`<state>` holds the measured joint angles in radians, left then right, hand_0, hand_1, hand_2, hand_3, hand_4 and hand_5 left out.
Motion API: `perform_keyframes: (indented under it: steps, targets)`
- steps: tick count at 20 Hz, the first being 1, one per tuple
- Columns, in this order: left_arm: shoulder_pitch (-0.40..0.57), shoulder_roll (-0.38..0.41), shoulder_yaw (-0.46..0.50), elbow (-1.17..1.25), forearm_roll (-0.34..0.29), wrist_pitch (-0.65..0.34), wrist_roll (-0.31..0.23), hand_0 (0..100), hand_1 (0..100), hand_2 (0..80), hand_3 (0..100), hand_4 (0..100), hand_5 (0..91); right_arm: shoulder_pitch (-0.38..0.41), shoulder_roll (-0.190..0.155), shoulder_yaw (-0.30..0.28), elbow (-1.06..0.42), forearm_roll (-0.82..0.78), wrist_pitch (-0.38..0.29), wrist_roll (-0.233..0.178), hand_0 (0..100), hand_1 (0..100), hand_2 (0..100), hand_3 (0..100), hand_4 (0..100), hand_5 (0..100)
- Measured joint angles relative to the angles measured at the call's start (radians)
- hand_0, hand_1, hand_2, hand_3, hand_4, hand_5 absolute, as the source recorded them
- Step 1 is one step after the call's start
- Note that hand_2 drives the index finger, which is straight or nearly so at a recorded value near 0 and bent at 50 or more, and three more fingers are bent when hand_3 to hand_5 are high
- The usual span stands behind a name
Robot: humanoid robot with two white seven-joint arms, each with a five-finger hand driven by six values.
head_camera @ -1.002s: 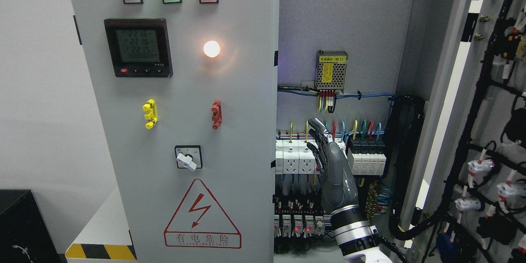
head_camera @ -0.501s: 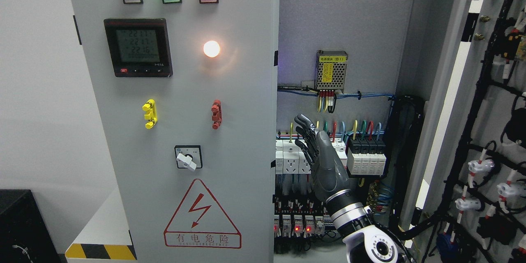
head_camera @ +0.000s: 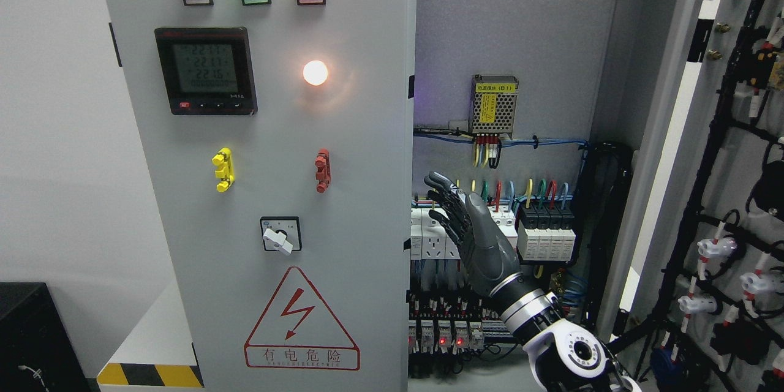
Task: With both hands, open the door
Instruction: 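Reach the right hand into the gap at the closed door's edge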
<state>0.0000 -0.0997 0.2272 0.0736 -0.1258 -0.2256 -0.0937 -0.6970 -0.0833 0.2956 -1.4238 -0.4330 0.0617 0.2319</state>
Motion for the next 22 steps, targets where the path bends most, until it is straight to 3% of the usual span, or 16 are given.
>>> perform_keyframes:
  steps: [3, 7, 10, 20, 22]
  targets:
    - [0.000, 0.000, 0.000, 0.000, 0.000, 0.000, 0.000, 0, 0, 0.0, 0, 0, 0.0, -0.016, -0.008, -0.003, 0.012, -0.036, 0.031, 0.014, 0, 0, 0, 0, 0, 0]
    - [0.000, 0.000, 0.000, 0.000, 0.000, 0.003, 0.000, 0, 0, 0.0, 0, 0, 0.0, -0.031, -0.014, -0.006, 0.023, -0.066, 0.060, 0.101, 0, 0, 0, 0, 0, 0]
    - [0.000, 0.000, 0.000, 0.000, 0.000, 0.004, 0.000, 0, 0, 0.0, 0, 0, 0.0, -0.047, -0.017, -0.010, 0.030, -0.078, 0.085, 0.134, 0, 0, 0, 0, 0, 0]
    - [0.000, 0.000, 0.000, 0.000, 0.000, 0.000, 0.000, 0, 0, 0.0, 0, 0, 0.0, -0.109, -0.020, -0.031, 0.068, -0.141, 0.173, 0.155, 0, 0, 0, 0, 0, 0]
    - [0.000, 0.000, 0.000, 0.000, 0.000, -0.001, 0.000, 0, 0, 0.0, 0, 0, 0.0, -0.119, -0.020, -0.035, 0.073, -0.165, 0.196, 0.183, 0, 0, 0, 0, 0, 0]
